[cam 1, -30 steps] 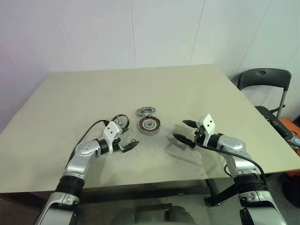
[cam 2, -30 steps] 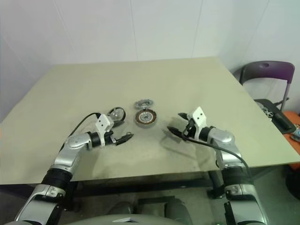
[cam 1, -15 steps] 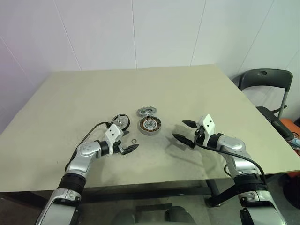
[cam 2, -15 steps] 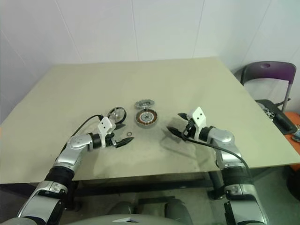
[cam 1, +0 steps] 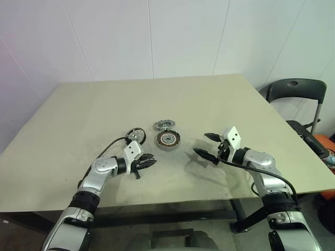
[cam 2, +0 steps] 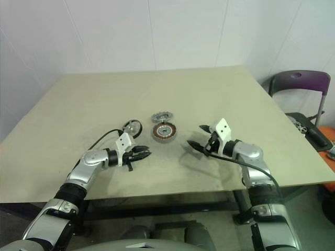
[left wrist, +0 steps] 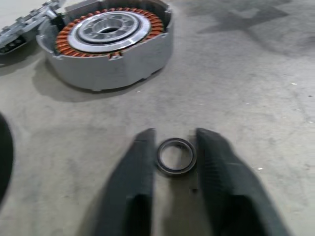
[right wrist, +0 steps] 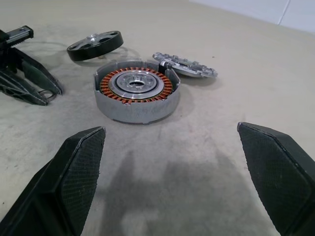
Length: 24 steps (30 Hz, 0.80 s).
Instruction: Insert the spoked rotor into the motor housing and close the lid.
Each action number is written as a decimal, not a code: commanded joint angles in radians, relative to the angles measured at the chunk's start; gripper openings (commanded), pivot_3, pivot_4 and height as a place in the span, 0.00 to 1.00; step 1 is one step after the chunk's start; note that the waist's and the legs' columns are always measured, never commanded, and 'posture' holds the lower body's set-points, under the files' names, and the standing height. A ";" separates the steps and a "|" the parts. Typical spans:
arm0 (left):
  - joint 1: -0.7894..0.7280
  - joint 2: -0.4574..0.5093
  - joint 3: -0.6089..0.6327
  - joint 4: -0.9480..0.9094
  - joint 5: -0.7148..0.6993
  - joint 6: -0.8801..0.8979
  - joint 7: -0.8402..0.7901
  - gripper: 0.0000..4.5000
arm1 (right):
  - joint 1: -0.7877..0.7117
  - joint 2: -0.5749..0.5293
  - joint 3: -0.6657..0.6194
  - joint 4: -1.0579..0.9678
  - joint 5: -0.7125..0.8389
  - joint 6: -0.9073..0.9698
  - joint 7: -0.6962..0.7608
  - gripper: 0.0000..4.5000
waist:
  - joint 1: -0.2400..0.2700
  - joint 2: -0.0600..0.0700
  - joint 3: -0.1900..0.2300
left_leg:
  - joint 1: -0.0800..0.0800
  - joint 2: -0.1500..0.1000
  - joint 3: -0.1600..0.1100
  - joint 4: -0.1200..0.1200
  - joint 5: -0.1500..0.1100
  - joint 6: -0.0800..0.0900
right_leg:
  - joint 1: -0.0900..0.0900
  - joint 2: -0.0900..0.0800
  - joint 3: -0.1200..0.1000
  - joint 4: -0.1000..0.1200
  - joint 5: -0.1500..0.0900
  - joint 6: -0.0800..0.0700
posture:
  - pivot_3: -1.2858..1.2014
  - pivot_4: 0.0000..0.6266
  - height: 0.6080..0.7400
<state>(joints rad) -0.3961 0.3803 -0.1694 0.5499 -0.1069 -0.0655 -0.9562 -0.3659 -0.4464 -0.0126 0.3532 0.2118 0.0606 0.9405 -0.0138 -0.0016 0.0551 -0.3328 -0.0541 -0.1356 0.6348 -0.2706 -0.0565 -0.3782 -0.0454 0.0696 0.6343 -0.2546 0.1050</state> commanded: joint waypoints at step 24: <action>0.349 0.175 0.253 -0.428 -0.129 0.215 0.130 0.15 | -0.067 0.028 0.038 -0.021 0.016 -0.008 0.025 1.00 | -0.021 0.000 0.000 | -0.008 0.001 0.000 -0.004 0.000 0.000 | -0.010 -0.001 0.001 -0.001 0.000 0.000 | 0.52 0.00 1.00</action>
<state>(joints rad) -0.0462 0.5466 0.0501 0.1473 -0.2313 0.1615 -0.8517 -0.4029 -0.4166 0.0319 0.3579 0.2117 0.0611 0.9553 -0.0350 -0.0013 0.0556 -0.3405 -0.0531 -0.1354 0.6310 -0.2706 -0.0564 -0.3880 -0.0466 0.0709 0.6329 -0.2546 0.1046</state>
